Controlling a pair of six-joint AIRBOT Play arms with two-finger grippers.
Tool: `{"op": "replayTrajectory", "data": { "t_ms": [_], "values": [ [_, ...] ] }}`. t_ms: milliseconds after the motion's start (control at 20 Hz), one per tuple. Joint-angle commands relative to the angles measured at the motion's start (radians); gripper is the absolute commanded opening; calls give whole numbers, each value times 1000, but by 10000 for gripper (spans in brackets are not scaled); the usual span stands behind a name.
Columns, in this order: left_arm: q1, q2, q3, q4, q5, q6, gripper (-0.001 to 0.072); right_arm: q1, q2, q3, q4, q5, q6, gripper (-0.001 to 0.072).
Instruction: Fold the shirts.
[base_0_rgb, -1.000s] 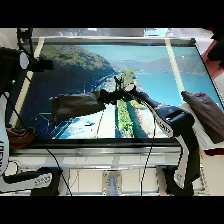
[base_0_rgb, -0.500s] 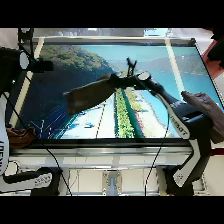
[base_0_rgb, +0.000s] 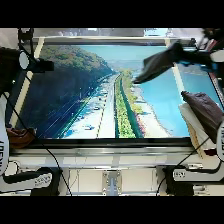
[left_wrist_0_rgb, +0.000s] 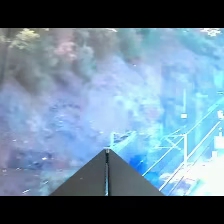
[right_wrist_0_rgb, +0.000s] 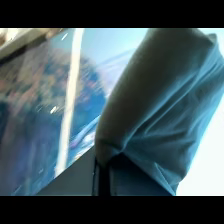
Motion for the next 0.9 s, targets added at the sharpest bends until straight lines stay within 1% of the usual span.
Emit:
{"op": "replayTrajectory", "data": {
  "t_ms": [0, 150, 250, 350, 450, 600, 800, 850],
  "values": [
    [0, 0, 1, -52, 1, -2, 22, -239, 154, 1, -142, 178, 56, 21],
    [0, 0, 1, -88, 0, -2, 22, -427, 226, 1, -233, 345, 56, 21],
    [0, 0, 1, -110, -2, -2, 22, -546, 245, 1, -328, 472, 54, 21],
    [0, 0, 1, -122, -7, -2, 22, -651, 246, 0, -463, 596, 47, 21],
    [0, 0, 1, -132, -10, -2, 22, -734, 246, -8, -591, 671, 34, 21],
    [0, 0, 1, -161, -11, -2, 22, -851, 246, -59, -680, 710, -16, 21],
    [0, 0, 1, -242, -10, -1, 22, -922, 246, -210, -688, 648, -27, 30],
    [0, 0, 1, -242, -10, -1, 22, -921, 246, -251, -676, 631, -35, 105]
  ]
}}
